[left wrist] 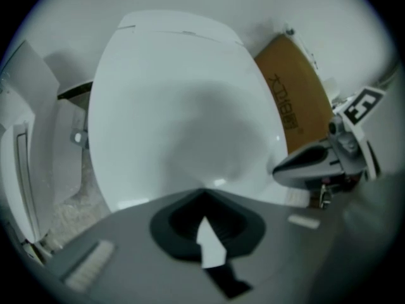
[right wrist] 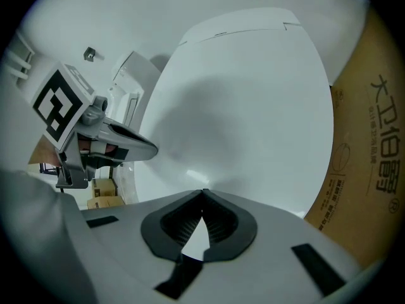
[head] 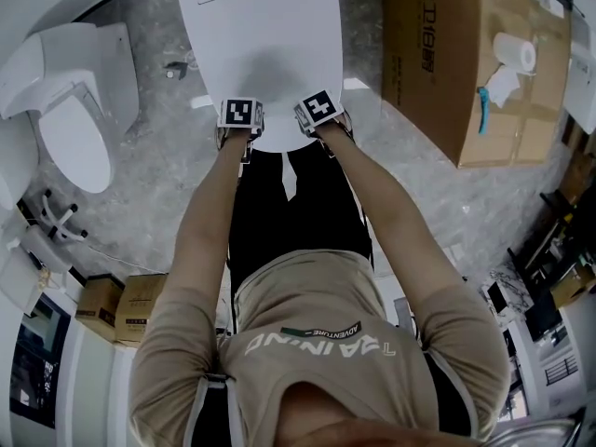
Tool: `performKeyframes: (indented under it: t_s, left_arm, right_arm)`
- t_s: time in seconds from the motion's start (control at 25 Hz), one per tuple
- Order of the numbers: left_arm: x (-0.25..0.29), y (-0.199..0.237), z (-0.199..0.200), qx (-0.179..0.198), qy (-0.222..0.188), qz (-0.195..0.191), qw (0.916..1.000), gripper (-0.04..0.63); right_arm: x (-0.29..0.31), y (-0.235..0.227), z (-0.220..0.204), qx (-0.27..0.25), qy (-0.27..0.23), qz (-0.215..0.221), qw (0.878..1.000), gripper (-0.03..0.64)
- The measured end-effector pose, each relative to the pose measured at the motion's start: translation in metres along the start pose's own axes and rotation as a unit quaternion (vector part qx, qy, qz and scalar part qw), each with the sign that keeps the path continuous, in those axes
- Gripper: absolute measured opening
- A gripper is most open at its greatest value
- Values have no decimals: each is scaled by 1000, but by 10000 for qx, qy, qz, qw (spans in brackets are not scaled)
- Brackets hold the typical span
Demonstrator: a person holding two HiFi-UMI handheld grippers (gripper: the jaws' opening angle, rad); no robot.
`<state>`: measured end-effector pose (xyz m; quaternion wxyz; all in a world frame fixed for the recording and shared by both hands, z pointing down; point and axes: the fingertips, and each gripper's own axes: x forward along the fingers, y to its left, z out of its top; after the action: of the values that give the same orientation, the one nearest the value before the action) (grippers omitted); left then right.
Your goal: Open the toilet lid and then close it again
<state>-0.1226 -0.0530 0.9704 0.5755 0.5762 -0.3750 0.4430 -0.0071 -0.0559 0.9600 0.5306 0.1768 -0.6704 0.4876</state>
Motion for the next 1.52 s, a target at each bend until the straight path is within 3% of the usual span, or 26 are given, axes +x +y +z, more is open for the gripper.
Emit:
performKeyframes:
  t_s: [0.4,0.88,1.04,1.12,1.28,1.36,1.52]
  left_arm:
    - [18,6,2,273,-84,12,9996,3]
    - [23,4,0,588,-284,178,9977,3]
    - [21,2,5,763,-487,288,9955,2]
    - [12,-1,3,671,-548,334,9957,2]
    - [-14,-12,-16,452,-236,363,9980,2]
    - [-33,-19,-10,511,-442,364,9971,2]
    - [-83,-42,26,643,-1344,204,9886,2]
  right_arm:
    - [29,-12,-15,-75,118,-256,9996,11]
    - [37,-13,-14,757,8,56,9971,11]
    - [37,-13,-12,416,81,38,9991,11]
    - [36,-12,-13,417,89,43,9991,11]
    - [19,-1,-22,343,122,-1,9993,11]
    - [5,11,-19,261,-1,15,9997,11]
    - [-39,34,9,96,-570,163,9982,11]
